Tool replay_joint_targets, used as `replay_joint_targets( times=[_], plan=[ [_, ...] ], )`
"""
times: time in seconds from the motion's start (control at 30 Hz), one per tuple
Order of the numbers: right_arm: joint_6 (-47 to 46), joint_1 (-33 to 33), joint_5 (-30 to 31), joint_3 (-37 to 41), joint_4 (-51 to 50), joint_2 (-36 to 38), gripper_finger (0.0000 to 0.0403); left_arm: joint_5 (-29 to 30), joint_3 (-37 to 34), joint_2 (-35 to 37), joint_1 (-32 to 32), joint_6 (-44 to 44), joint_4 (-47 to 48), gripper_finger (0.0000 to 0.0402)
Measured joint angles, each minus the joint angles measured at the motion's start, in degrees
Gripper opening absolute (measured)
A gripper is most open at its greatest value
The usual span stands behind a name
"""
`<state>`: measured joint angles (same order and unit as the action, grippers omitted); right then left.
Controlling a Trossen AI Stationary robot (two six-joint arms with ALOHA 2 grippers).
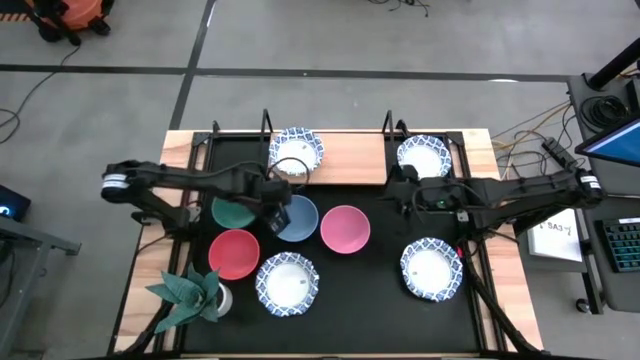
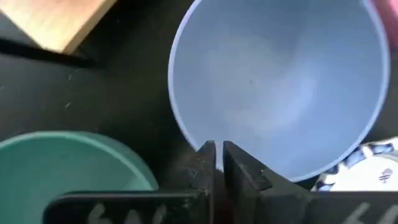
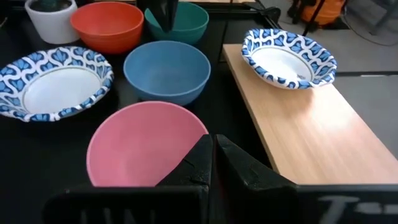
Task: Place and stack bowls onto a shelf
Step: Put the blue bowl on the shelf
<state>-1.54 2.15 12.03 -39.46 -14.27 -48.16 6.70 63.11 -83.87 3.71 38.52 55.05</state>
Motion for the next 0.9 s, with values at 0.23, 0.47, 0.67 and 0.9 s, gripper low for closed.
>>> replay_joint_targets(
  times=[0.23,0.47,0.67,0.9],
  plan=[
    [1.0,0.0,0.0,1.0,0.0,2.0,0.0009,0.5,0.6,-1.5,3.7,-2.1,-0.8,0.0094],
    [2.7,0.0,0.0,1.0,0.0,2.0,0.0009,1.8,-0.4,-3.6,4.9,-2.0,-3.0,0.0153],
    [2.8,0.0,0.0,1.0,0.0,1.9,0.0009,1.9,-0.6,-6.4,5.2,-2.0,-4.3,0.0156],
    [2.7,0.0,0.0,1.0,0.0,1.9,0.0009,1.9,-0.4,-10.7,5.2,-3.0,-5.9,0.0125]
  ],
)
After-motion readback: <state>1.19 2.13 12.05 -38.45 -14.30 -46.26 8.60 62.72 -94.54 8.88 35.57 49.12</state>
